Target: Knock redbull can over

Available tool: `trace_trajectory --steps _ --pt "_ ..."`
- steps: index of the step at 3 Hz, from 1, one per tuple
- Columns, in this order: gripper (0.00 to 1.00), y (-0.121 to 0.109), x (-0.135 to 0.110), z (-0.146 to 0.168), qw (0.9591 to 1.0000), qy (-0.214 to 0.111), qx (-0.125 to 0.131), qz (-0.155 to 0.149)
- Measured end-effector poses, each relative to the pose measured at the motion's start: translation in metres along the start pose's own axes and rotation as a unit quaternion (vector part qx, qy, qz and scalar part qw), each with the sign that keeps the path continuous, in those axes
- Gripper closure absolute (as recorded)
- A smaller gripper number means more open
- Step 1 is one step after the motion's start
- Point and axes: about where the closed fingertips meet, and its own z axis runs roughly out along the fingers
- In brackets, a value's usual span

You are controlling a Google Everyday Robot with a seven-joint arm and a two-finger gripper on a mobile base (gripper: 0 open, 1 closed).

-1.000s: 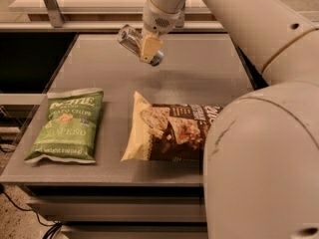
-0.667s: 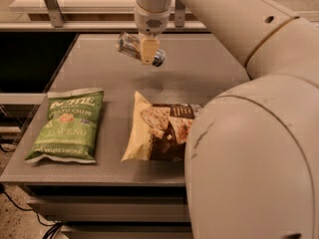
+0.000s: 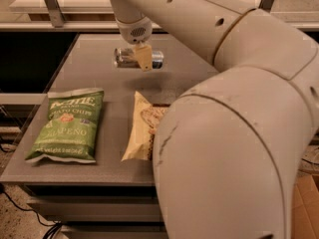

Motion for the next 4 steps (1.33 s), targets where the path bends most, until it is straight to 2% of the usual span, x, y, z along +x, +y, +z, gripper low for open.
trace_trajectory --steps 1,2,4 --pt "0.82 0.0 -0.007 0.003 0.9995 0.022 -0.007 -0.023" --pt "0.59 0.001 -0.013 0.007 0.9989 0.027 -0.014 -0.036" --pt "0.12 0.002 -0.026 0.016 0.998 0.017 -0.03 -0.054"
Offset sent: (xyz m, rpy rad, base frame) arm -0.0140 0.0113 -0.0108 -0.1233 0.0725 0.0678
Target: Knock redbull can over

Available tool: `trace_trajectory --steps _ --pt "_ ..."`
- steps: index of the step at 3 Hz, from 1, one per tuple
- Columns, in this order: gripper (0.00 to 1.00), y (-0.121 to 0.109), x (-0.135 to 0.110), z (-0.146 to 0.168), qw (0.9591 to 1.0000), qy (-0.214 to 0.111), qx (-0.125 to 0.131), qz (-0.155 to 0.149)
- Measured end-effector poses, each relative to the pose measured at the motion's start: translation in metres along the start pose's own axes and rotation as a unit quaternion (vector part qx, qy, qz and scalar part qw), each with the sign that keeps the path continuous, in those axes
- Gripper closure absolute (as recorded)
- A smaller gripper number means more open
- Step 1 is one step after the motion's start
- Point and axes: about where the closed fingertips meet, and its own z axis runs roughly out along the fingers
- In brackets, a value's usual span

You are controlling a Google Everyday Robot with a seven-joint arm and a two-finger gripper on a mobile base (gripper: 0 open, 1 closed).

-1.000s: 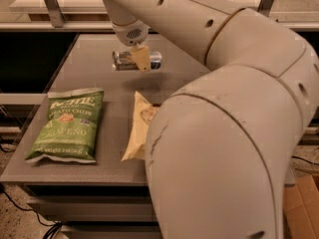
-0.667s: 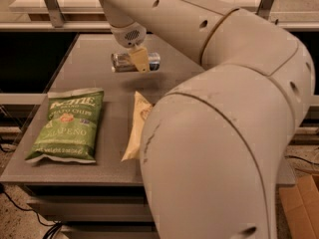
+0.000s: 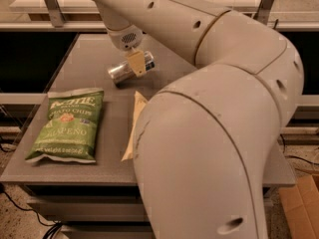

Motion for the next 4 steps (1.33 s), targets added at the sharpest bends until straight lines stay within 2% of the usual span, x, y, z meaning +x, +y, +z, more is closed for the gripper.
trace_trajectory --steps 1,3,4 --pt "0.0 0.0009 -0.005 0.0021 1.0 -0.007 -0.005 -0.004" --pt "0.0 0.0017 -0.0068 0.0033 0.9997 -0.022 -0.012 -0.004" --pt "0.0 0.0005 -0.0073 0.0034 0.9988 -0.046 -0.016 -0.001"
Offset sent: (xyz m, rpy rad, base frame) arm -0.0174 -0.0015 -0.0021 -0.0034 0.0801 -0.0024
